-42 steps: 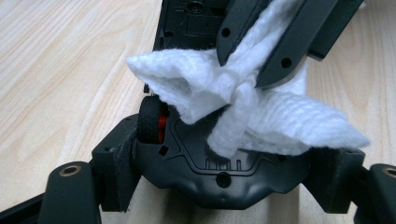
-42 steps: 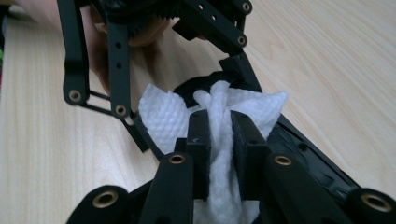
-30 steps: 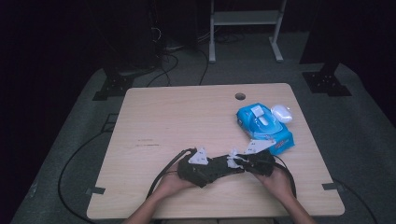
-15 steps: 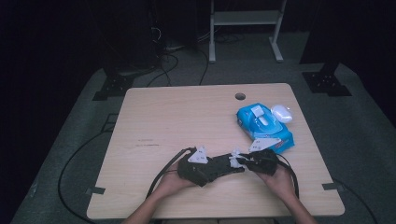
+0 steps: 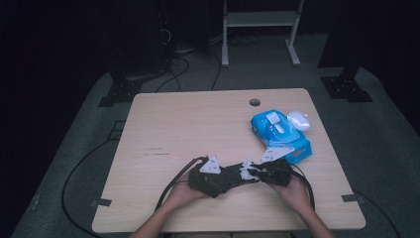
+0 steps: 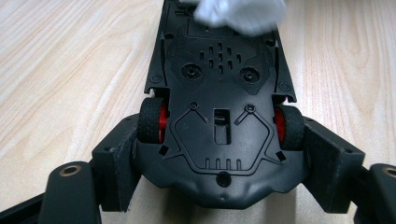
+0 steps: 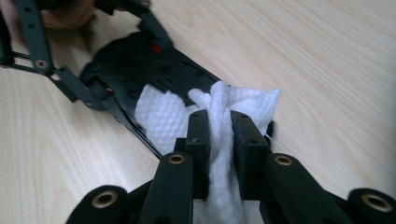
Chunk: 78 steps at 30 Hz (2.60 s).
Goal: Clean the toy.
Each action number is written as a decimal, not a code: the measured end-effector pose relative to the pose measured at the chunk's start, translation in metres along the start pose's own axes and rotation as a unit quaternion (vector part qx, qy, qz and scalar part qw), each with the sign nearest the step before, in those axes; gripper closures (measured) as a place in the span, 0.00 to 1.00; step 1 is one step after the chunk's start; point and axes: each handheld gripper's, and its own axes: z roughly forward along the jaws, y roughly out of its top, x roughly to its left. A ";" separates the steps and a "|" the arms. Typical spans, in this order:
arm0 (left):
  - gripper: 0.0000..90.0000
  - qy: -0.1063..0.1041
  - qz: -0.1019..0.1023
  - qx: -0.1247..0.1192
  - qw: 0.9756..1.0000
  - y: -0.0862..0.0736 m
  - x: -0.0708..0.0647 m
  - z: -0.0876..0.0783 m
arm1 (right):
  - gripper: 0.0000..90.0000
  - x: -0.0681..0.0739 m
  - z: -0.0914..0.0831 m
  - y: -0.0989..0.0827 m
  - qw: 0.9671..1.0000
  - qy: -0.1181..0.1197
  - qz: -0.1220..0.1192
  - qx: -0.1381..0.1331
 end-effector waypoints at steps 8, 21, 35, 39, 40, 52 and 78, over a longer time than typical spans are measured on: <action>0.26 0.000 0.000 -0.001 1.000 0.002 -0.001 0.001 | 0.86 0.024 0.014 0.011 0.999 0.036 -0.038 -0.002; 0.26 0.001 -0.001 -0.011 1.000 0.004 -0.001 0.000 | 0.86 0.010 0.007 0.007 1.000 -0.001 -0.017 -0.004; 0.26 0.005 0.000 -0.030 1.000 0.007 -0.004 -0.004 | 0.87 0.031 0.018 0.020 0.998 0.037 -0.042 -0.015; 0.26 0.011 0.014 -0.022 1.000 0.009 -0.006 -0.004 | 0.87 0.049 0.027 0.029 0.995 0.073 -0.060 -0.027; 0.26 0.011 0.014 -0.023 1.000 0.009 -0.007 -0.004 | 0.87 0.051 0.027 0.029 0.995 0.073 -0.067 -0.025; 0.26 0.003 0.021 -0.022 1.000 0.012 -0.012 0.003 | 0.87 0.056 0.031 0.033 0.994 0.074 -0.078 -0.026; 0.26 0.002 0.032 0.010 0.999 0.011 -0.013 0.011 | 0.87 0.030 0.028 0.024 0.998 -0.014 -0.052 -0.010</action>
